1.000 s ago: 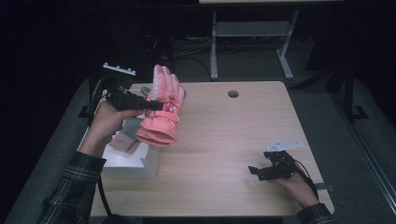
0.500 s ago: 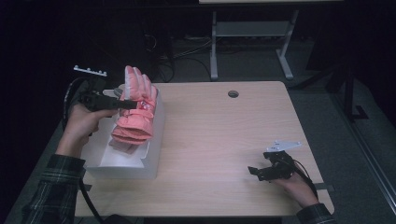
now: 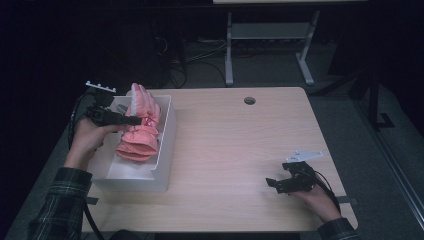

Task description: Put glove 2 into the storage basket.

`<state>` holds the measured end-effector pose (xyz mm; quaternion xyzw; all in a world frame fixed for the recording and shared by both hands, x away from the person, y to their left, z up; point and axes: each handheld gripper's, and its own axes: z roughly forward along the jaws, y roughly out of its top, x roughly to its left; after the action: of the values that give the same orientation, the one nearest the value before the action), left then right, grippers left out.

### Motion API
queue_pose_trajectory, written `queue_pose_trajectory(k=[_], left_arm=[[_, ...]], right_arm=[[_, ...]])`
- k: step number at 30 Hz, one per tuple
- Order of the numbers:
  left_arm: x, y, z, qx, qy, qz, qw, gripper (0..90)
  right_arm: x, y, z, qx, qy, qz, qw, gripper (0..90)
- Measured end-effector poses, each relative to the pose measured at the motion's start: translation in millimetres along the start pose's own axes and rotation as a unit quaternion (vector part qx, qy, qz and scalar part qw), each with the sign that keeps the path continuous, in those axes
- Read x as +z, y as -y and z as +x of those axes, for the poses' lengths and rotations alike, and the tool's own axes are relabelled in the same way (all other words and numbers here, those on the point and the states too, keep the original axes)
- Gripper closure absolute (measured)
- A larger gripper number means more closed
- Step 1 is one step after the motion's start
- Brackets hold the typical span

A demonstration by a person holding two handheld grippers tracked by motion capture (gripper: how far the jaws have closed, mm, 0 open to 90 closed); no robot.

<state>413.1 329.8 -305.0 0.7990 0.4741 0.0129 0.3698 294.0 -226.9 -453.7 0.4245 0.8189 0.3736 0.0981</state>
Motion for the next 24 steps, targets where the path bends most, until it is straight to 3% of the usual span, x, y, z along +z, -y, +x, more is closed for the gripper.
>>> queue_pose_trajectory(k=[11,19,21,24], left_arm=[[43.2,16.0,16.1,-0.019,0.009,0.043,0.9988,59.4],[82.0,34.1,27.4,-0.036,0.015,0.077,0.9963,58.7],[85.8,36.7,30.2,-0.047,0.026,0.063,0.9966,58.6],[88.3,37.8,32.0,-0.048,0.027,0.066,0.9963,58.5]], right_arm=[[-0.8,0.2,-0.4,0.001,0.0,-0.003,1.0,10.6],[-0.4,0.0,0.1,0.0,0.0,-0.001,1.0,10.6],[-0.2,0.1,-0.3,0.0,-0.001,-0.002,1.0,10.6],[-0.2,0.3,-0.7,0.0,-0.002,-0.003,1.0,10.6]])
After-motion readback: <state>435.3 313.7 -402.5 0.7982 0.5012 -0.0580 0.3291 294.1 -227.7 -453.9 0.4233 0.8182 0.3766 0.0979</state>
